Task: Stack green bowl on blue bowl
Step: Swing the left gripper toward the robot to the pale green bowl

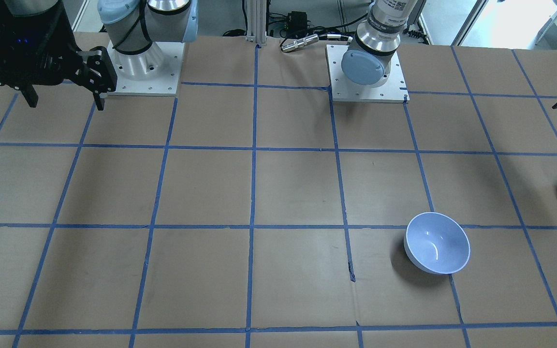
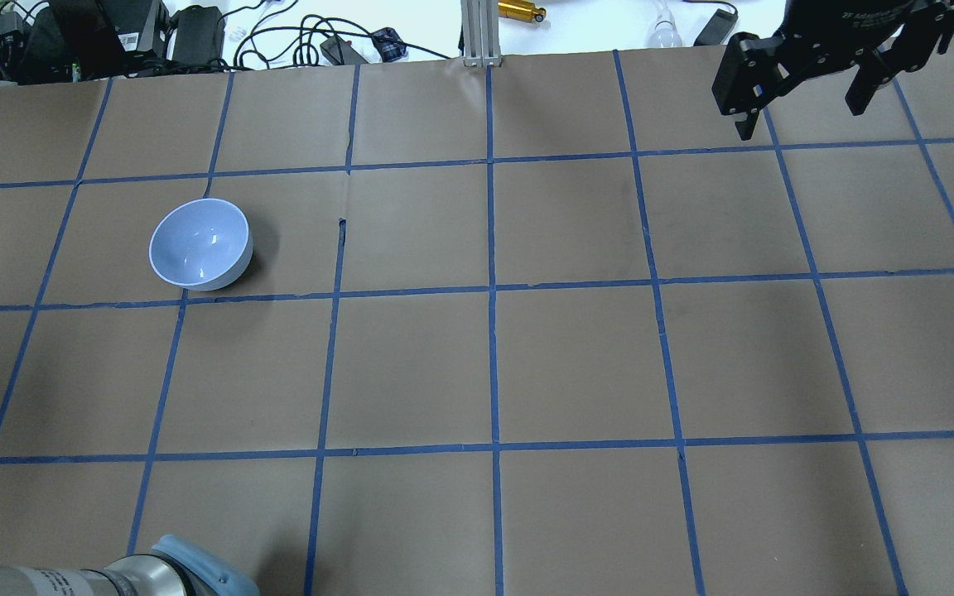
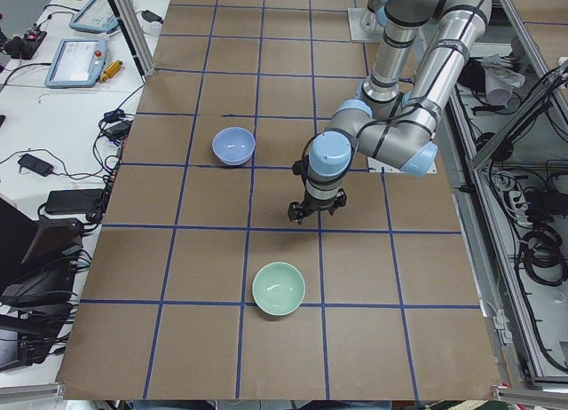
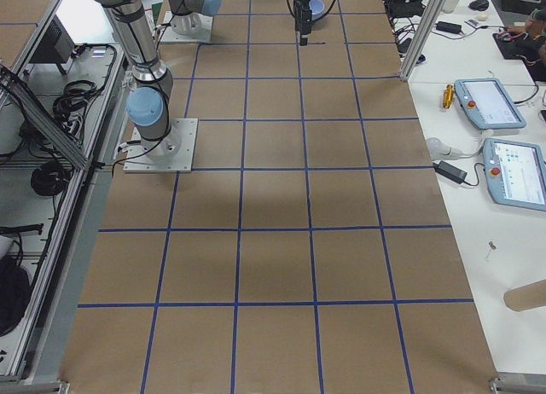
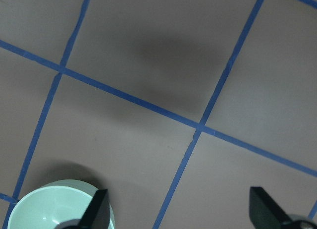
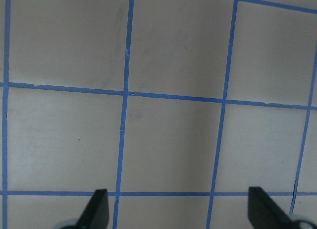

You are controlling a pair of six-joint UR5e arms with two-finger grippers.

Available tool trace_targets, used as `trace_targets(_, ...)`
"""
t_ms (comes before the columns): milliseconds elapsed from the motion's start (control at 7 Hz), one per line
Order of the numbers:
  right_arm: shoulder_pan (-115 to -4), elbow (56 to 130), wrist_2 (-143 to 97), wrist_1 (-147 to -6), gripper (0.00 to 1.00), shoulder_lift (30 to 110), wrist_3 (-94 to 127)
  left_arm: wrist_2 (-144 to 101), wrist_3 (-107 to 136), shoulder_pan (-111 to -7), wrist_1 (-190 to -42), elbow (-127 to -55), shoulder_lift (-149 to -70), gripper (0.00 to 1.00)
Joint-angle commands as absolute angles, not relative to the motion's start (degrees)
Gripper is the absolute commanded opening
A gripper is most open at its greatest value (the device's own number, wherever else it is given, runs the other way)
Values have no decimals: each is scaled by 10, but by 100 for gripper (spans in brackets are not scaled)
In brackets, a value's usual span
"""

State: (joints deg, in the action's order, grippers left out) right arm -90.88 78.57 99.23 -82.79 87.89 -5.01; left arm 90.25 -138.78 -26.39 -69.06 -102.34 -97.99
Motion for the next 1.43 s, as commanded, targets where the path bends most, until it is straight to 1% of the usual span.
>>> trace_targets(0,-909,786,992,-828,100,879,-50,903,-1473,-245,-640,-980,-1050,100)
trace_targets(286,-909,786,992,-828,100,879,-50,901,-1508,-245,-639,-932,-1121,100)
trace_targets(714,-909,786,992,-828,100,879,-50,900,-1525,-244,-638,-877,-1198,100)
trace_targets(1000,-909,786,992,-828,100,879,-50,903,-1527,-244,-610,-873,-1231,100)
trace_targets(1286,-909,786,992,-828,100,879,-50,904,-1529,-244,-592,-878,-1244,100)
